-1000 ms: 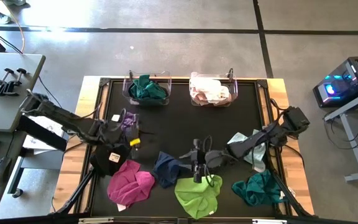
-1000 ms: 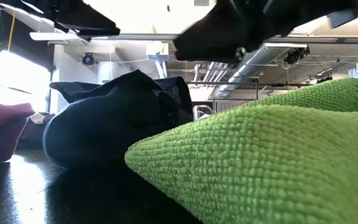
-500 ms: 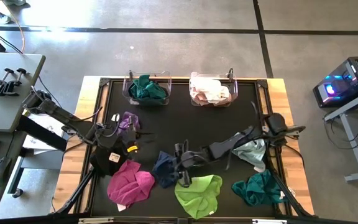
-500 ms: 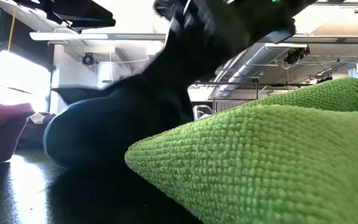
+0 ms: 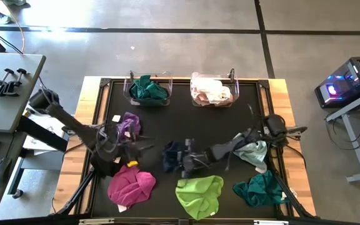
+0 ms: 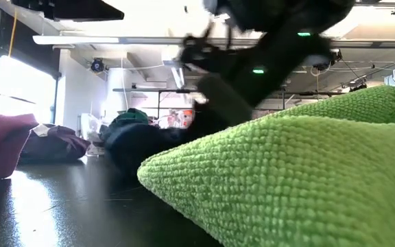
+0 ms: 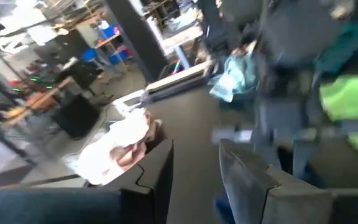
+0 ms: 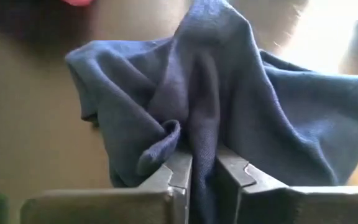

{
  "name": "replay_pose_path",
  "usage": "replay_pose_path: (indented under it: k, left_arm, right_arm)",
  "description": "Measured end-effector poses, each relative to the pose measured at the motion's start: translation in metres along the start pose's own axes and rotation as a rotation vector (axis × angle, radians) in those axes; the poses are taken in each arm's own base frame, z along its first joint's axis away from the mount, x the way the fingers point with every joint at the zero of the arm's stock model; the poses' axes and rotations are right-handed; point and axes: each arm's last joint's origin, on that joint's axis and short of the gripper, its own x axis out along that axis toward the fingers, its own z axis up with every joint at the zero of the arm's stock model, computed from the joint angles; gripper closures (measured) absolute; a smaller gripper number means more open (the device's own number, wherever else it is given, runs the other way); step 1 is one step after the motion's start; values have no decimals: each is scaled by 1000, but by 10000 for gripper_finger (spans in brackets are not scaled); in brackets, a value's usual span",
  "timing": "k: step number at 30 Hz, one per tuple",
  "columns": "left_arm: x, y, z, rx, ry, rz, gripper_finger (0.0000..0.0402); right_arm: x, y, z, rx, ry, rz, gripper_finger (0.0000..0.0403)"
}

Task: Sort towels by color in basket
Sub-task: Put the dark blue microfiber towel into the left transparent bin

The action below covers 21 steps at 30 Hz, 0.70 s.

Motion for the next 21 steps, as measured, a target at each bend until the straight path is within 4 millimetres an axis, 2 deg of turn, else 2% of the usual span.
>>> replay_pose_path:
  k: [3, 6, 10, 13, 17, 21]
  left_arm:
    - [4, -13, -5, 21, 13, -22, 293]
    - [13, -24, -10, -79, 7, -116, 295]
    - [35, -31, -11, -173, -68, -218, 293]
    - [51, -39, -16, -56, -125, -248, 282]
    - [73, -46, -12, 67, -196, -242, 248]
    - [97, -61, -13, 199, -200, -288, 204]
  right_arm:
    - [-24, 1, -21, 92, -36, -70, 382]
    - [-47, 0, -39, 200, -136, -111, 387]
    - [-74, -4, -50, 383, -321, -84, 384]
    - [-83, -13, -58, 532, -431, -32, 378]
    - [-91, -18, -63, 591, -537, 20, 383]
    - [-93, -21, -67, 609, -563, 30, 383]
